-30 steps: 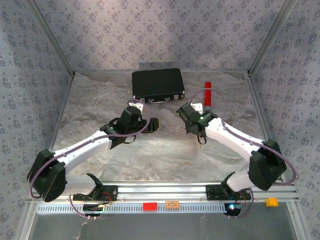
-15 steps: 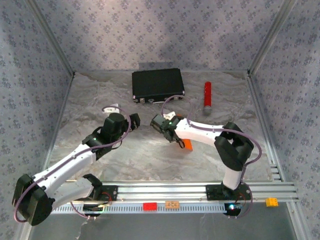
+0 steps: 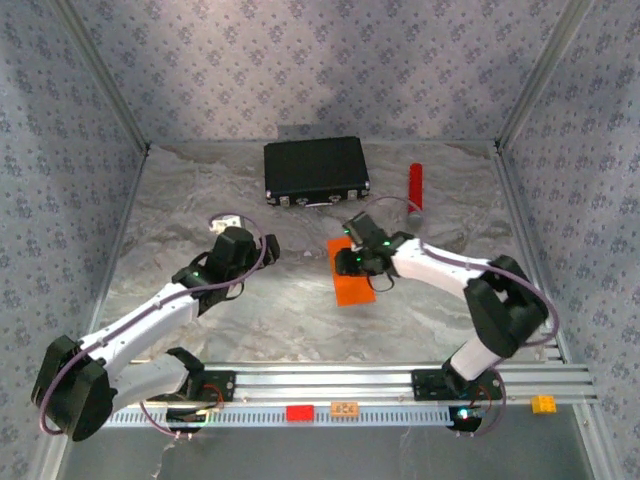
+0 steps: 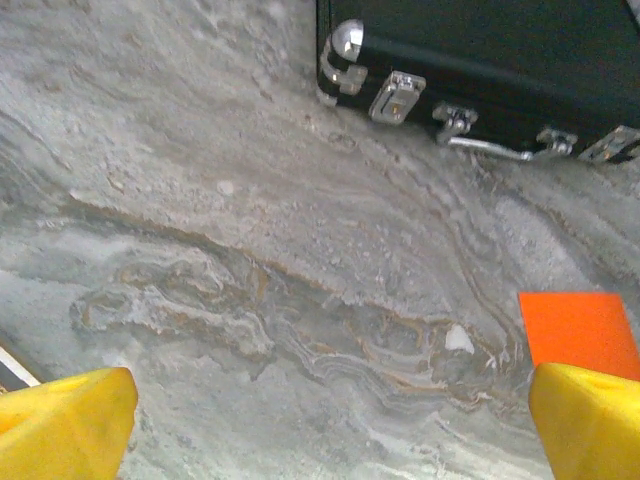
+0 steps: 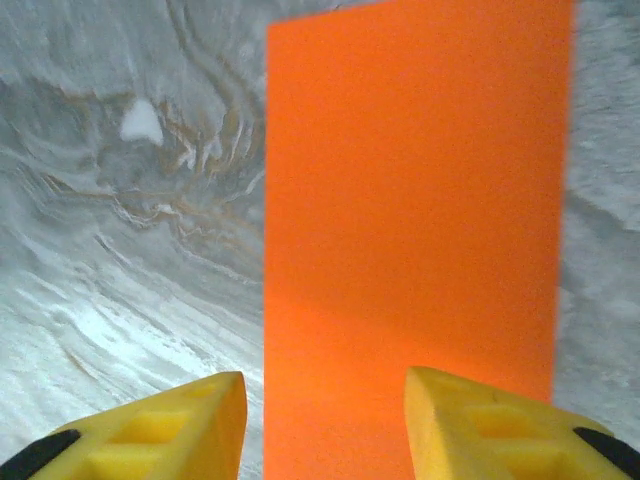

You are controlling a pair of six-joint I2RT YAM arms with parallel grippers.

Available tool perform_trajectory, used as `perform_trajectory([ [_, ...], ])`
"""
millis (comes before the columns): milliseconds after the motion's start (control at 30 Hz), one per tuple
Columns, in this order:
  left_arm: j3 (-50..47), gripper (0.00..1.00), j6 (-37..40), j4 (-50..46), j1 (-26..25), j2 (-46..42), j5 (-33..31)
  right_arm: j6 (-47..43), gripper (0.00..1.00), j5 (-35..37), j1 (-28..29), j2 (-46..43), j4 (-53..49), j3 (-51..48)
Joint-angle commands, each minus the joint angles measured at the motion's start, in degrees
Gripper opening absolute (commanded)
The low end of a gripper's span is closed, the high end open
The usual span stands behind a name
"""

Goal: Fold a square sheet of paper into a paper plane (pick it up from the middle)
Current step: Turn over the paper at the center of the table, then third fold the triangle at the center of the table.

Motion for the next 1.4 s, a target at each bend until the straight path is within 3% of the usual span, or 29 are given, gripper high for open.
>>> perform_trajectory([
  [0, 1.49, 1.00, 0.02, 0.83, 1.63, 3.15, 7.94, 3.96, 0.45, -12.46, -5.34, -4.34, 8.30, -5.83],
  [133, 4.48, 1.00, 0.25, 1.85, 1.69, 9.76, 15.39, 6.27, 0.35, -20.56, -13.29, -6.09, 13.19, -12.66],
  [233, 6.46, 1.00, 0.74, 4.13, 1.39, 14.71, 22.23, 6.30, 0.34, -25.14, -16.55, -5.74, 15.10, -14.91],
  [500, 12.09, 0.96, 0.81, 4.59, -1.98, 24.32, 27.91, 7.03, 0.21, -27.91, -17.43, -2.80, 17.20, -15.76],
  [833, 13.01, 0.94, -2.42, 10.13, -4.54, 29.37, 33.00, 7.90, 0.17, -30.64, -17.77, 1.96, 21.21, -16.34],
  [1167, 14.76, 0.77, -5.58, 15.05, -4.71, 35.01, 40.18, 15.91, 0.13, -32.24, -17.94, 8.70, 28.79, -20.68],
  [1367, 16.49, 0.66, -7.96, 16.71, -4.74, 39.50, 43.23, 20.20, 0.12, -30.49, -16.75, 8.37, 29.62, -20.86],
])
